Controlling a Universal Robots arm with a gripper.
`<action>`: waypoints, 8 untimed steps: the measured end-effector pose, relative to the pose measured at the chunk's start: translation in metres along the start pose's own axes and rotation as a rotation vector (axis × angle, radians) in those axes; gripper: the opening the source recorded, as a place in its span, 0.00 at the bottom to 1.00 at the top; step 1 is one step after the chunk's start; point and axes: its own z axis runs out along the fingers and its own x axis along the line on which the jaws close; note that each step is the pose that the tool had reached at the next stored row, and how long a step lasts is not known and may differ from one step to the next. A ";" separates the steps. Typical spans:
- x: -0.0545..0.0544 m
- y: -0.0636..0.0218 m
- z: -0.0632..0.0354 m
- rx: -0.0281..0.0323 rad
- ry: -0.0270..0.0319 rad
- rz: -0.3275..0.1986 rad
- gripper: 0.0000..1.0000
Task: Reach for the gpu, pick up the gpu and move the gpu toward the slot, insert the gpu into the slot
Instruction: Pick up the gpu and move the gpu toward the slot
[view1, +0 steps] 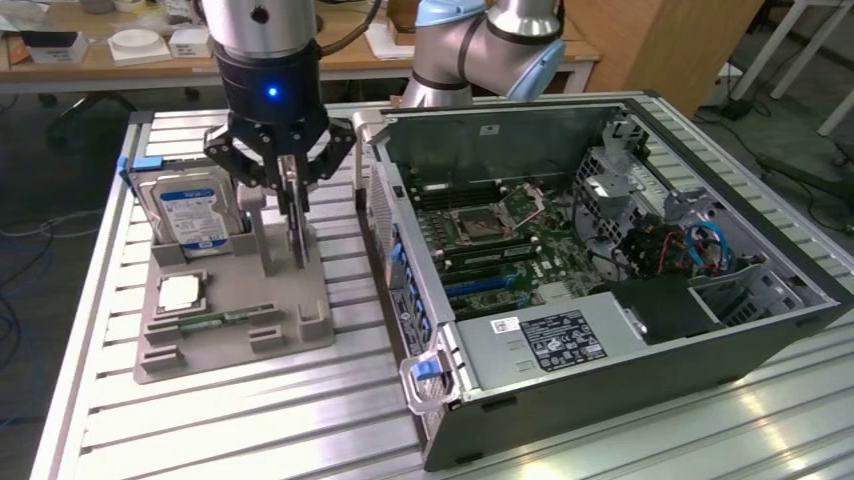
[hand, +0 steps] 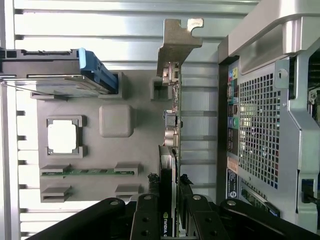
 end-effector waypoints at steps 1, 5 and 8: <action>0.000 0.0001 -0.0016 0.0000 0.0000 0.000 0.26; 0.000 0.0001 -0.0026 -0.0001 -0.0002 0.000 0.26; 0.000 0.0001 -0.0027 0.0000 0.0000 0.000 0.26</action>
